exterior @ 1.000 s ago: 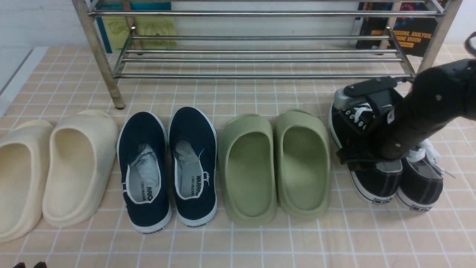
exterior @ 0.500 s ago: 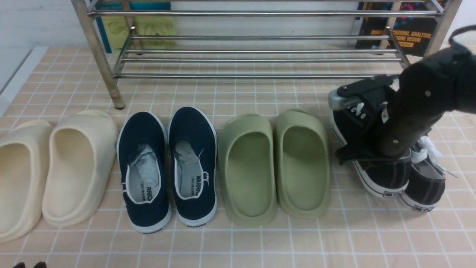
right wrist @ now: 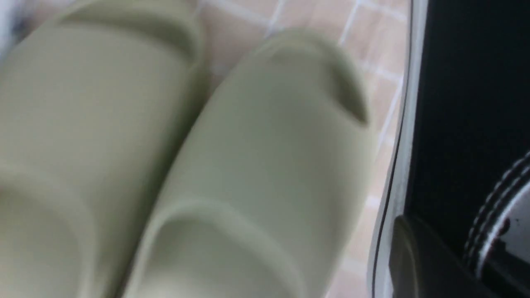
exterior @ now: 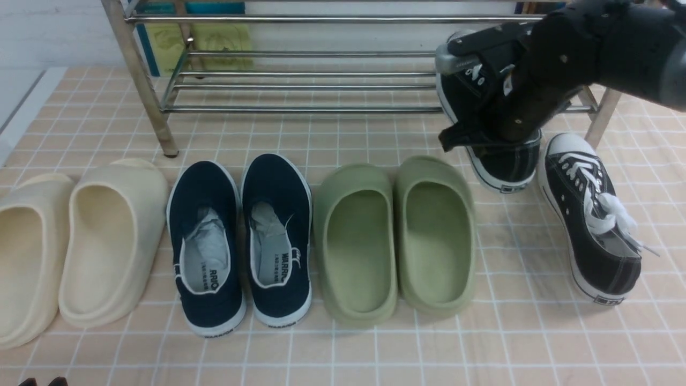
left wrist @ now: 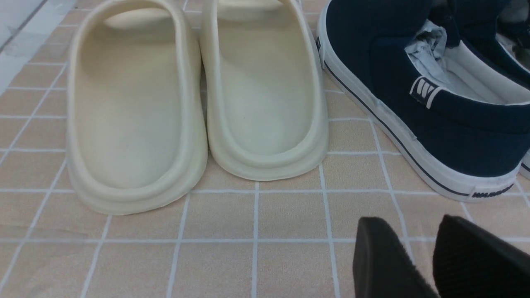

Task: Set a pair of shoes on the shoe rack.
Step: Use the right arm to put a shoe into the shoe rack, then use the right arm to grab the shoe closest to it, then use the right arm to put a shoe into the shoe rack

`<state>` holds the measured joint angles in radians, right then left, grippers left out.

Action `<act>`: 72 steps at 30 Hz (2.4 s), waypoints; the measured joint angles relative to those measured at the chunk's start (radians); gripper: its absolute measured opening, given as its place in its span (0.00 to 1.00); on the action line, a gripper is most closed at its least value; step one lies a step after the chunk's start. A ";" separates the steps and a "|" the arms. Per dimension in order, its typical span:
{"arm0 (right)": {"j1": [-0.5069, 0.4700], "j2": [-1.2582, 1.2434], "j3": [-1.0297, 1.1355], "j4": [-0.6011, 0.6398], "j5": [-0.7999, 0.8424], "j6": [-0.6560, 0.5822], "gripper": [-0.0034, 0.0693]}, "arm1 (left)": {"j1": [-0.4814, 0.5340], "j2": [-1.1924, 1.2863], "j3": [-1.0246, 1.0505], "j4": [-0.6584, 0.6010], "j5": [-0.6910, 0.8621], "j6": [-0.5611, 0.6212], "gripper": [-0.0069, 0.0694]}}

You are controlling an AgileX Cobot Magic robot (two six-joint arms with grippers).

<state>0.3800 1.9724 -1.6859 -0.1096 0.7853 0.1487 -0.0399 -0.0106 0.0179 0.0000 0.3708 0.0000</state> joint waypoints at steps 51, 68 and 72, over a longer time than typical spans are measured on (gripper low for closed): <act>-0.210 -0.261 0.582 0.017 -0.116 0.096 0.69 | 0.000 0.000 0.000 0.000 0.000 0.000 0.41; -0.142 -0.382 0.466 -0.032 -0.035 0.085 0.08 | 0.000 0.000 0.000 0.000 0.000 0.000 0.41; -0.150 -0.332 0.357 -0.040 -0.084 0.082 0.08 | 0.000 0.000 0.000 0.000 0.000 0.000 0.41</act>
<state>0.2297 1.6403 -1.3287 -0.1498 0.7011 0.2308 -0.0399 -0.0106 0.0179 0.0000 0.3712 0.0000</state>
